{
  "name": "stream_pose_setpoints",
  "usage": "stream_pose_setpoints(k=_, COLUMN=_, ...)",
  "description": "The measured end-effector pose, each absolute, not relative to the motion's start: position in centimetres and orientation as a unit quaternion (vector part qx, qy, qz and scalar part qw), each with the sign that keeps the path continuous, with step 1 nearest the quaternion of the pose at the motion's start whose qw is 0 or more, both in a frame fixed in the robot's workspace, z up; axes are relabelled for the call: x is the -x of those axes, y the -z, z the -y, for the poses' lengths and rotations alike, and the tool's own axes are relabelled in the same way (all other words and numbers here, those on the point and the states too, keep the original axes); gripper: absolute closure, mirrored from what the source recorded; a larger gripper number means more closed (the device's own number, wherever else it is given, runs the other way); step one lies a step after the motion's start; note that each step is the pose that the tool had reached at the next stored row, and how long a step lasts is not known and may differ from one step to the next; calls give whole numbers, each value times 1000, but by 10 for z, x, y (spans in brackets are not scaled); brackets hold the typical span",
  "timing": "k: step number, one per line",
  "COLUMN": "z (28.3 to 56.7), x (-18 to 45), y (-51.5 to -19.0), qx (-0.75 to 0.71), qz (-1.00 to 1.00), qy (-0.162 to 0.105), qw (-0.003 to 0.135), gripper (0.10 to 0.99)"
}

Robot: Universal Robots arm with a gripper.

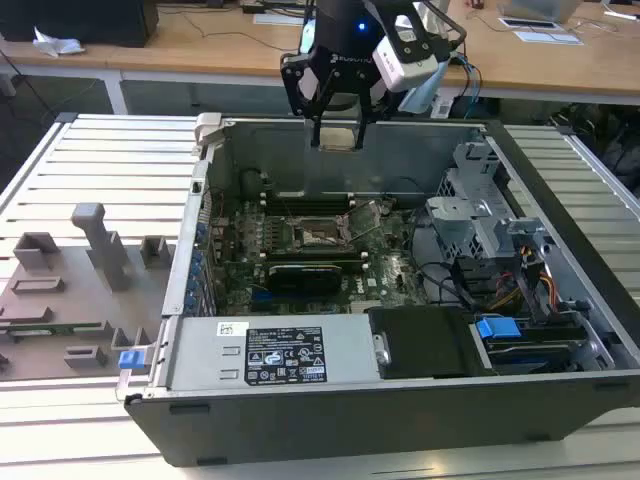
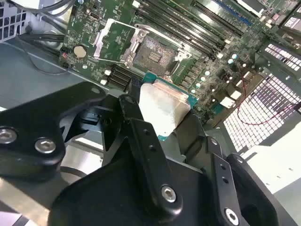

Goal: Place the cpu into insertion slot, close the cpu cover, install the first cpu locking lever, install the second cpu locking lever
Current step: 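Place the cpu into insertion slot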

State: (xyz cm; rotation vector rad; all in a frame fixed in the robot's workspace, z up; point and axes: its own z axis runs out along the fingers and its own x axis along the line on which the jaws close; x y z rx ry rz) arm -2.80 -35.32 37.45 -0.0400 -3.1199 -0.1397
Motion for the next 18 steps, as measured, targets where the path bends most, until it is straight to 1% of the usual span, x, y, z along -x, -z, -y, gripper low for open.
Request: stream_pose_setpoints(k=18, z=353, x=28, y=-363, qx=13, qz=999, qy=41, qw=9, gripper=541)
